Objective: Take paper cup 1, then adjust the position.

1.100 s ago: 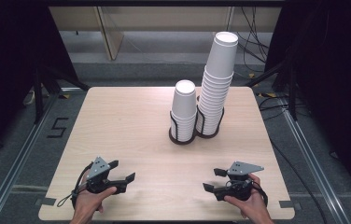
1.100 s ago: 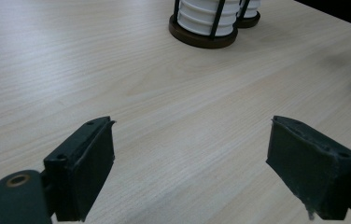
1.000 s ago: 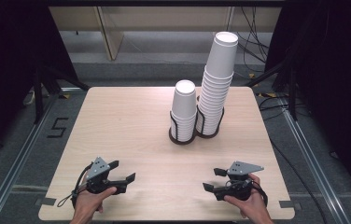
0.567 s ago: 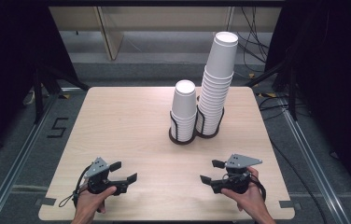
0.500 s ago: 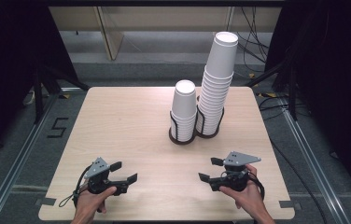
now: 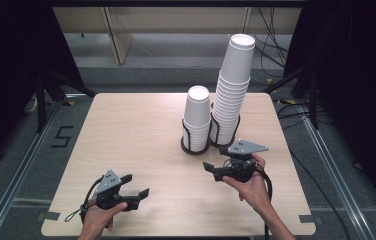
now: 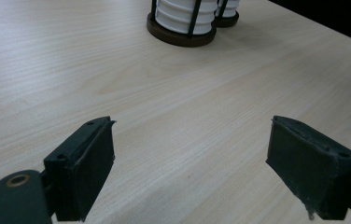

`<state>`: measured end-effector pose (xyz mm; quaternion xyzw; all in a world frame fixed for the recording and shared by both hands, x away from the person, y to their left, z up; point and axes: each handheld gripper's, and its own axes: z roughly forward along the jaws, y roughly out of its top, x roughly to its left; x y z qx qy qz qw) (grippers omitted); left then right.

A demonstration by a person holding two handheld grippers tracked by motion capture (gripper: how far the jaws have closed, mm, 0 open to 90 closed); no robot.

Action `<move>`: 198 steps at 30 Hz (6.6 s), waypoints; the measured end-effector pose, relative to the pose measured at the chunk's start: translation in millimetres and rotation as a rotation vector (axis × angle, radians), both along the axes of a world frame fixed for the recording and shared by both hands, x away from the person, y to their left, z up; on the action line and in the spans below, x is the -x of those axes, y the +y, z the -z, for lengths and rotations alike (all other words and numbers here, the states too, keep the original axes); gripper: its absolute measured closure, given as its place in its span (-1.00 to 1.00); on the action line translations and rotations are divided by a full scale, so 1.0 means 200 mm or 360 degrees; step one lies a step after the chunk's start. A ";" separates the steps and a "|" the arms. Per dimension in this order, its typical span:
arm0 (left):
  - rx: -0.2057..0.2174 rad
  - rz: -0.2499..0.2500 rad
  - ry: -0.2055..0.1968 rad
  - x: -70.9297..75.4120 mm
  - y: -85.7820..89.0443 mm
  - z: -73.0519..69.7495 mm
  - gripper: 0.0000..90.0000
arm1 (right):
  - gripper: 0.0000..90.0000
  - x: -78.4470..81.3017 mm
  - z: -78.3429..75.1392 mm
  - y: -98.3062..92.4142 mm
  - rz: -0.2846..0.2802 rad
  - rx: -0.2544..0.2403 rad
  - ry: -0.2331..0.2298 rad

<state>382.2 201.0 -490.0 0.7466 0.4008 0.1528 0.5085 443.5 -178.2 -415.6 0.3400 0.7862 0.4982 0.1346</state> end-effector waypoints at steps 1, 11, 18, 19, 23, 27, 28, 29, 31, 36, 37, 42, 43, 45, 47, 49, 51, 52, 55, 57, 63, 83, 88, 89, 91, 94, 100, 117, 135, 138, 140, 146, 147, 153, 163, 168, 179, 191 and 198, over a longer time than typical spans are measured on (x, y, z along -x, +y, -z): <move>-0.0034 0.0007 -0.0007 0.00 0.00 0.00 -0.68 | -0.55 -0.02 -0.02 0.01 0.0006 -0.0003 -0.0011; -0.0075 0.0031 -0.0018 0.01 -0.02 0.00 -0.68 | -0.58 -0.12 -0.12 0.08 0.0069 -0.0021 -0.0060; -0.0093 0.0017 -0.0008 0.01 -0.01 0.00 -0.68 | -0.59 -0.17 -0.13 0.11 0.0085 -0.0010 -0.0082; -0.0097 0.0018 -0.0009 0.01 -0.01 0.00 -0.68 | -0.59 -0.19 -0.13 0.12 0.0103 -0.0015 -0.0081; -0.0105 0.0026 -0.0022 0.01 -0.01 0.00 -0.68 | -0.59 -0.22 -0.16 0.15 0.0118 0.0003 -0.0133; -0.0135 0.0029 -0.0030 0.01 -0.02 0.01 -0.68 | -0.58 -0.24 -0.17 0.16 0.0139 -0.0027 -0.0119; -0.0141 0.0025 -0.0027 0.01 -0.02 0.01 -0.68 | -0.58 -0.25 -0.18 0.15 0.0149 0.0017 -0.0152; -0.0149 0.0023 -0.0025 0.01 -0.02 0.00 -0.68 | -0.58 -0.25 -0.18 0.16 0.0147 -0.0003 -0.0149; -0.0133 0.0032 -0.0037 0.01 -0.02 0.01 -0.68 | -0.58 -0.26 -0.19 0.16 0.0149 -0.0012 -0.0137; -0.0178 0.0012 -0.0054 0.01 -0.02 0.00 -0.68 | -0.56 -0.29 -0.20 0.18 0.0168 -0.0006 -0.0147; -0.0178 0.0012 -0.0054 0.01 -0.02 0.00 -0.68 | -0.56 -0.29 -0.20 0.18 0.0168 -0.0006 -0.0147; -0.0163 0.0014 -0.0067 0.01 -0.02 0.00 -0.68 | -0.57 -0.32 -0.21 0.20 0.0196 -0.0001 -0.0151; -0.0167 0.0010 -0.0070 0.01 -0.01 0.00 -0.68 | -0.56 -0.33 -0.22 0.21 0.0213 0.0007 -0.0150; -0.0175 0.0005 -0.0072 0.01 -0.01 0.00 -0.67 | -0.56 -0.35 -0.23 0.22 0.0228 0.0011 -0.0165; -0.0176 0.0004 -0.0072 0.01 -0.02 0.00 -0.68 | -0.57 -0.37 -0.25 0.23 0.0260 0.0010 -0.0172; -0.0178 0.0004 -0.0074 0.01 -0.02 0.00 -0.67 | -0.59 -0.39 -0.26 0.24 0.0288 0.0028 -0.0188; -0.0183 0.0003 -0.0075 0.01 -0.02 0.00 -0.68 | -0.60 -0.40 -0.27 0.24 0.0314 0.0027 -0.0186; -0.0196 0.0002 -0.0074 0.01 -0.02 0.00 -0.67 | -0.59 -0.41 -0.28 0.25 0.0341 0.0032 -0.0183; -0.0197 0.0007 -0.0074 0.01 -0.02 0.00 -0.67 | -0.61 -0.44 -0.29 0.27 0.0383 0.0065 -0.0212; -0.0195 0.0007 -0.0074 0.01 -0.02 0.00 -0.67 | -0.61 -0.46 -0.29 0.29 0.0411 0.0061 -0.0199; -0.0213 0.0012 -0.0081 0.02 -0.03 0.00 -0.67 | -0.63 -0.51 -0.29 0.32 0.0451 0.0046 -0.0182; -0.0252 0.0037 -0.0101 0.02 -0.04 0.00 -0.67 | -0.62 -0.58 -0.28 0.42 0.0601 0.0089 -0.0190; -0.0246 0.0046 -0.0106 0.02 -0.04 0.00 -0.67 | -0.60 -0.57 -0.30 0.42 0.0605 0.0079 -0.0213; -0.0261 0.0037 -0.0099 0.02 -0.04 0.00 -0.67 | -0.60 -0.57 -0.30 0.42 0.0612 0.0075 -0.0222; -0.0261 0.0041 -0.0099 0.02 -0.04 0.00 -0.67 | -0.60 -0.55 -0.34 0.42 0.0603 0.0073 -0.0262; -0.0260 0.0039 -0.0096 0.02 -0.03 0.00 -0.67 | -0.60 -0.54 -0.38 0.41 0.0608 0.0046 -0.0269; -0.0268 0.0055 -0.0087 0.01 -0.04 0.01 -0.67 | -0.60 -0.51 -0.46 0.39 0.0596 -0.0012 -0.0295; -0.0238 0.0058 -0.0087 0.01 -0.04 0.01 -0.68 | -0.60 -0.27 -0.74 0.31 0.0407 -0.0214 -0.0467; -0.0095 0.0116 -0.0177 0.02 -0.04 0.00 -0.68 | -0.60 0.03 -0.33 0.27 0.0029 -0.0111 -0.0292; -0.0104 0.0116 -0.0214 0.03 -0.05 -0.01 -0.68 | -0.60 0.04 -0.27 0.29 -0.0018 -0.0108 -0.0240; -0.0100 0.0118 -0.0228 0.03 -0.05 -0.01 -0.68 | -0.60 0.04 -0.25 0.29 -0.0028 -0.0110 -0.0206; -0.0105 0.0139 -0.0277 0.04 -0.05 -0.02 -0.68 | -0.60 0.06 -0.13 0.33 -0.0087 -0.0072 -0.0143; -0.0095 0.0134 -0.0279 0.05 -0.06 -0.02 -0.68 | -0.60 0.06 -0.11 0.34 -0.0094 -0.0076 -0.0144; -0.0101 0.0148 -0.0289 0.05 -0.05 -0.02 -0.68 | -0.60 0.06 -0.05 0.36 -0.0132 -0.0067 -0.0070; -0.0035 0.0207 -0.0316 0.07 -0.10 -0.02 -0.68 | -0.61 0.08 0.01 0.41 -0.0186 -0.0099 -0.0026; 0.0023 0.0224 -0.0318 0.06 -0.13 -0.01 -0.68 | -0.61 0.08 0.03 0.43 -0.0214 -0.0099 -0.0016; 0.0044 0.0297 -0.0380 0.06 -0.25 -0.02 -0.68 | -0.60 0.10 0.06 0.49 -0.0241 -0.0112 0.0019; 0.0008 0.0278 -0.0395 0.04 -0.34 -0.01 -0.95 | -0.60 0.14 0.07 0.57 -0.0337 -0.0174 0.0026; 0.0042 0.0273 -0.0468 0.05 -0.36 -0.02 -0.97 | -0.60 0.18 0.07 0.59 -0.0347 -0.0179 0.0074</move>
